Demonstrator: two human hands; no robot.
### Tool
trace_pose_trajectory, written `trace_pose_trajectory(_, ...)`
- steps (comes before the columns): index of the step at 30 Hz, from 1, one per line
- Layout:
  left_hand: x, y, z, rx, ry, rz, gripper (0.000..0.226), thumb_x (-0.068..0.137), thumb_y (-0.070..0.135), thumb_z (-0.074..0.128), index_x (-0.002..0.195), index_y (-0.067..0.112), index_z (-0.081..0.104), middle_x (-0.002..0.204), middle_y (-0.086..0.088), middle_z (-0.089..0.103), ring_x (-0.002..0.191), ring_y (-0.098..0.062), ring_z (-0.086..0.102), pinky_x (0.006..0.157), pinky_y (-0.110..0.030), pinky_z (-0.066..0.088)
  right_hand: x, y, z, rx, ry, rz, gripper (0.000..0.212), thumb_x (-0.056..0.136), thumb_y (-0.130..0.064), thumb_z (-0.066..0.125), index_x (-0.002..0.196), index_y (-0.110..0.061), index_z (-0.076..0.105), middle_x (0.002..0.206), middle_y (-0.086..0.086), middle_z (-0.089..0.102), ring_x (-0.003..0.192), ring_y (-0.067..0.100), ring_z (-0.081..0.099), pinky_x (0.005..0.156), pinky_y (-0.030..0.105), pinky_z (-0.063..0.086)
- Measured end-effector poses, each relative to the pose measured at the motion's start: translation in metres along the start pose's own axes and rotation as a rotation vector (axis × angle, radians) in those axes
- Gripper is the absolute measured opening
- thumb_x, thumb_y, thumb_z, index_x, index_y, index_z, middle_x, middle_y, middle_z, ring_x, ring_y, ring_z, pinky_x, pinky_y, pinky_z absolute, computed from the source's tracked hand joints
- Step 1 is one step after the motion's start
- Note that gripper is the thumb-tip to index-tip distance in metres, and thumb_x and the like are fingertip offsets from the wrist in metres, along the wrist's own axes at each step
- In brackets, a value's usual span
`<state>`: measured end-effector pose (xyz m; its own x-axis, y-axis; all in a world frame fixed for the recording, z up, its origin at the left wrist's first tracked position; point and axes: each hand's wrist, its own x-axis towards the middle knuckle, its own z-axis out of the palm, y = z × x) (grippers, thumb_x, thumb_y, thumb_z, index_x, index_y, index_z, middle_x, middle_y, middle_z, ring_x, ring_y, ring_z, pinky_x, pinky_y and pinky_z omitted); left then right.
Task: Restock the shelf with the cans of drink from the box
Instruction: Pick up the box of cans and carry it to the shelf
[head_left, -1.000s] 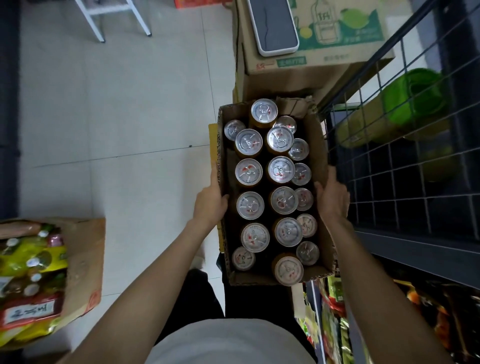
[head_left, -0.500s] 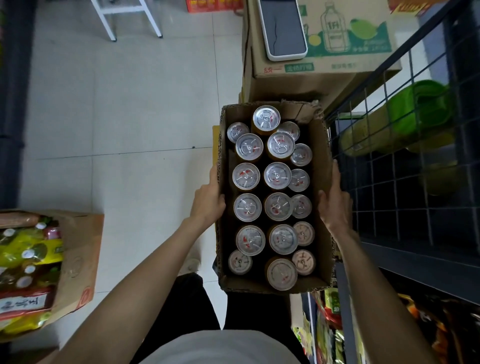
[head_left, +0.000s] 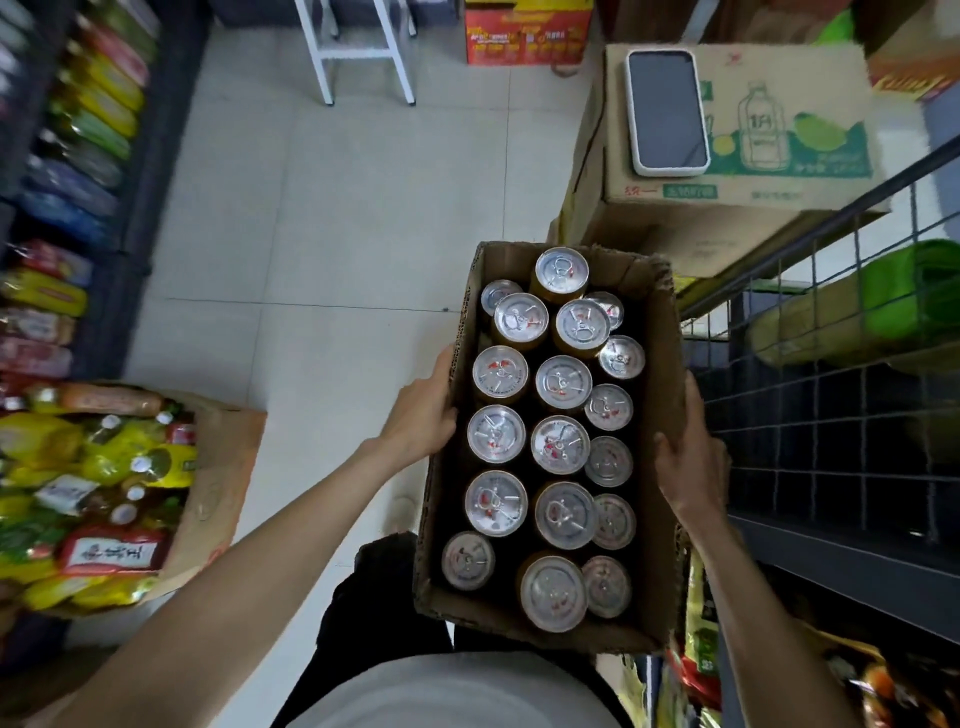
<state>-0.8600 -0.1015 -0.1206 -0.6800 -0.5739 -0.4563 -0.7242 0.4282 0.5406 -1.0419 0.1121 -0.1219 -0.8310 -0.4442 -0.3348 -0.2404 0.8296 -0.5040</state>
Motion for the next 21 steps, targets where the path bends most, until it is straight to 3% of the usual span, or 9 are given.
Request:
trace_pose_trajectory(7,-0.008,-0.049,-0.064,-0.053,0.036,-0.059,0.083,0.082,-0.001,0.049,0.147,0.032,0.008,0.084,-0.008,0.056,0.070,-0.021,0.048,0.063,-0.025,0.035,0.003,-0.072,0.029,-0.012,-0.020,-0.119,0.075,0.087,-0.002,0.057,0.149,-0.023,0.019,0.115,0.024,0.065,0.098,0.041,0.063,0.080,0.042,0.049)
trace_pose_trajectory(12,0.018,-0.110,-0.121,-0.037,0.058,-0.081,0.084,0.083,0.002,0.050,0.148,0.034,0.007,0.081,-0.006,0.052,0.081,-0.030,0.055,0.065,-0.026,0.037,0.011,-0.141,0.071,-0.015,0.026,-0.152,0.078,0.085,-0.001,0.057,0.148,-0.025,0.019,0.107,0.029,0.065,0.095,0.047,0.061,0.076,0.045,0.047)
trace_pose_trajectory(15,0.043,-0.148,-0.167,-0.026,0.030,-0.071,0.085,0.083,0.001,0.050,0.149,0.032,0.007,0.077,-0.008,0.051,0.076,-0.026,0.053,0.062,-0.027,0.036,0.019,-0.188,0.103,0.018,0.047,-0.094,0.078,0.084,-0.002,0.058,0.148,-0.027,0.020,0.109,0.025,0.066,0.099,0.044,0.061,0.078,0.042,0.047)
trace_pose_trajectory(18,0.066,-0.179,-0.218,0.000,0.041,-0.040,0.085,0.082,-0.001,0.049,0.150,0.030,0.009,0.090,-0.018,0.061,0.075,-0.028,0.055,0.064,-0.027,0.040,0.030,-0.241,0.127,0.044,0.024,-0.066,0.077,0.085,-0.002,0.058,0.148,-0.023,0.020,0.112,0.021,0.067,0.100,0.043,0.061,0.076,0.039,0.046)
trace_pose_trajectory(21,0.086,-0.202,-0.265,0.006,0.047,-0.048,0.084,0.082,-0.001,0.048,0.150,0.030,0.009,0.086,-0.016,0.060,0.075,-0.027,0.055,0.066,-0.028,0.043,0.044,-0.291,0.147,0.053,0.015,-0.092,0.077,0.084,-0.001,0.058,0.148,-0.020,0.020,0.115,0.020,0.066,0.101,0.042,0.062,0.078,0.040,0.047)
